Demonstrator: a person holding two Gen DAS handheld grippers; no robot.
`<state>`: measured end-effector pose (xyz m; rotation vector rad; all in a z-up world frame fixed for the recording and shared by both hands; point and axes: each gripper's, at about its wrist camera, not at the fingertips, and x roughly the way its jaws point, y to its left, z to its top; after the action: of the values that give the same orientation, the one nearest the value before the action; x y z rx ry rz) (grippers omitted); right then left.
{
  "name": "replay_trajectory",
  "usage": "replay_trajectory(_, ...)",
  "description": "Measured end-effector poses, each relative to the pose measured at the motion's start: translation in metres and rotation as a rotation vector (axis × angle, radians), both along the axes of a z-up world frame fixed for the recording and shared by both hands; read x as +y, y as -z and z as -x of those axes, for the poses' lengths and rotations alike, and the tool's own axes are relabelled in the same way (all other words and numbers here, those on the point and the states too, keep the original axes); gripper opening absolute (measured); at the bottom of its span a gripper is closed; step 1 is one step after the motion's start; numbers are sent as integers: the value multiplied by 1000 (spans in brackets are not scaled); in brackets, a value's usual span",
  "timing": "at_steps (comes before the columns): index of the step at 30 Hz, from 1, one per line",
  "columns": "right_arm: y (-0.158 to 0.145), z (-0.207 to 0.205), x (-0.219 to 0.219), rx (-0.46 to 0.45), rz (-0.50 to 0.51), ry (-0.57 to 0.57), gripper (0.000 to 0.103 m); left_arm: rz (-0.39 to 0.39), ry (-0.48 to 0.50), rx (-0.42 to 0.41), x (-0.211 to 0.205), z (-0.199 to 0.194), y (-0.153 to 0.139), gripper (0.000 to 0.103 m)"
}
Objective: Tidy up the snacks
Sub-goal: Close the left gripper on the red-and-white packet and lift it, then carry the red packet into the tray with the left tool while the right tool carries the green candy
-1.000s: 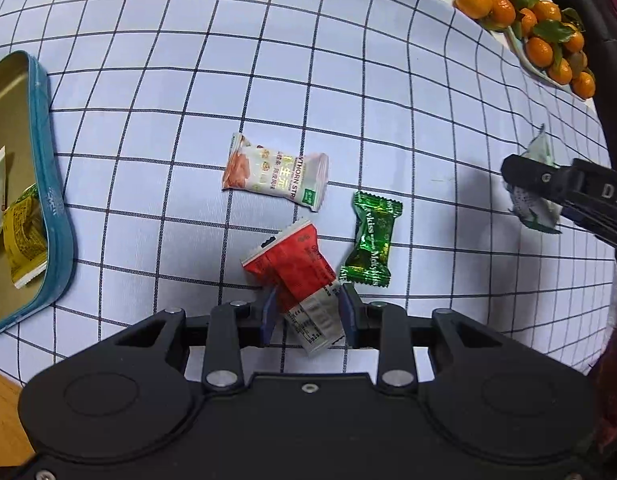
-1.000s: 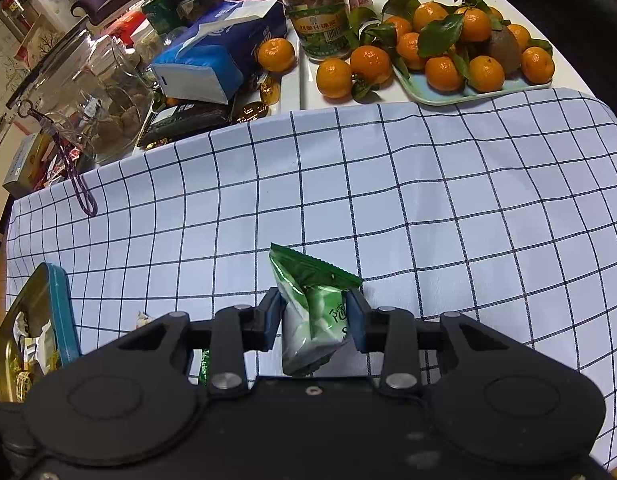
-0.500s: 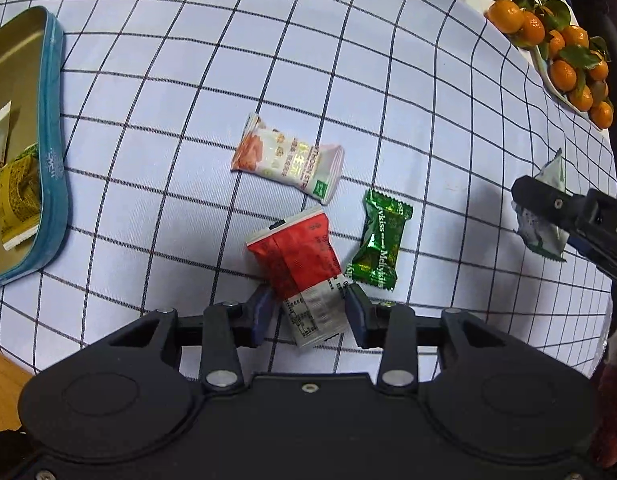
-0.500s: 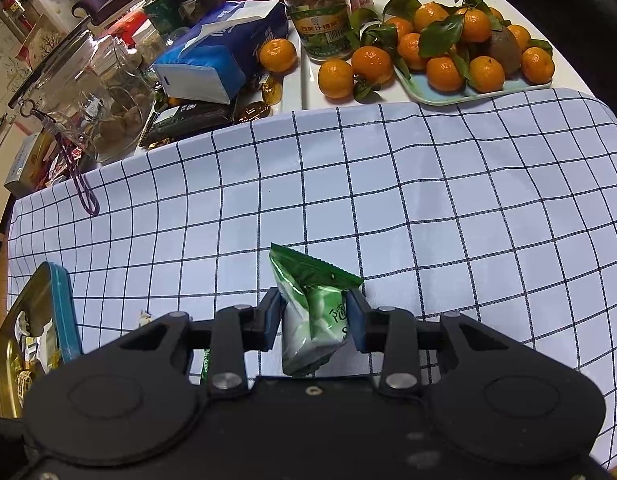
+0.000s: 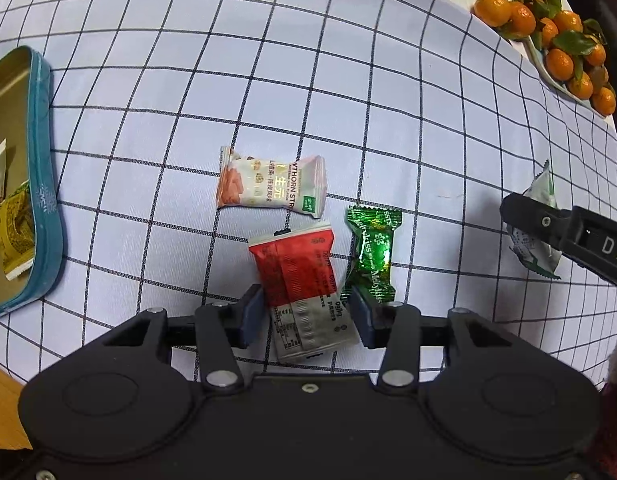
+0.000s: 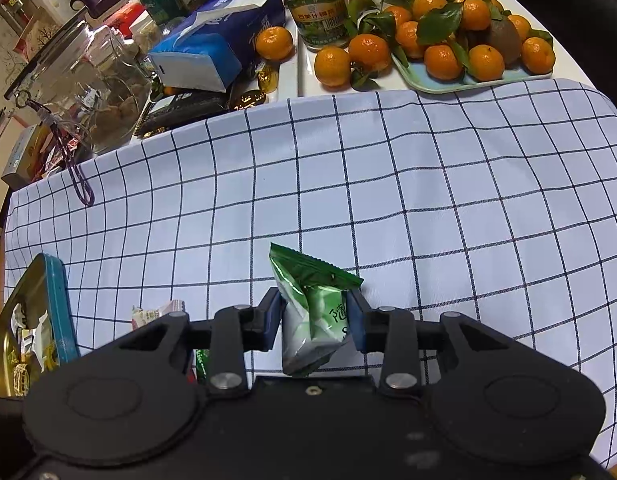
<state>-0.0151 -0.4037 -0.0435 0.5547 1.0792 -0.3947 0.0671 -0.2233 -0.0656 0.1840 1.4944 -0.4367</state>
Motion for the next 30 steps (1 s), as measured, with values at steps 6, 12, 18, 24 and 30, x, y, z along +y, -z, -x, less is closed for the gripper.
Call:
replay_trajectory(6, 7, 3, -6, 14, -71, 13, 38, -7, 51, -34, -8, 3, 0, 42)
replay_trajectory(12, 13, 4, -7, 33, -102, 32, 38, -18, 67, -33, -8, 5, 0, 42)
replay_trajectory(18, 18, 1, -3, 61, -81, 25, 38, 0, 79, -62, -2, 7, -12, 42)
replay_trajectory(24, 10, -2, 3, 43, -37, 19, 36, 10, 85, -125, 4, 5, -28, 42)
replay_trajectory(30, -9, -12, 11, -12, -33, 22, 36, -17, 71, -204, 20, 3, -40, 42)
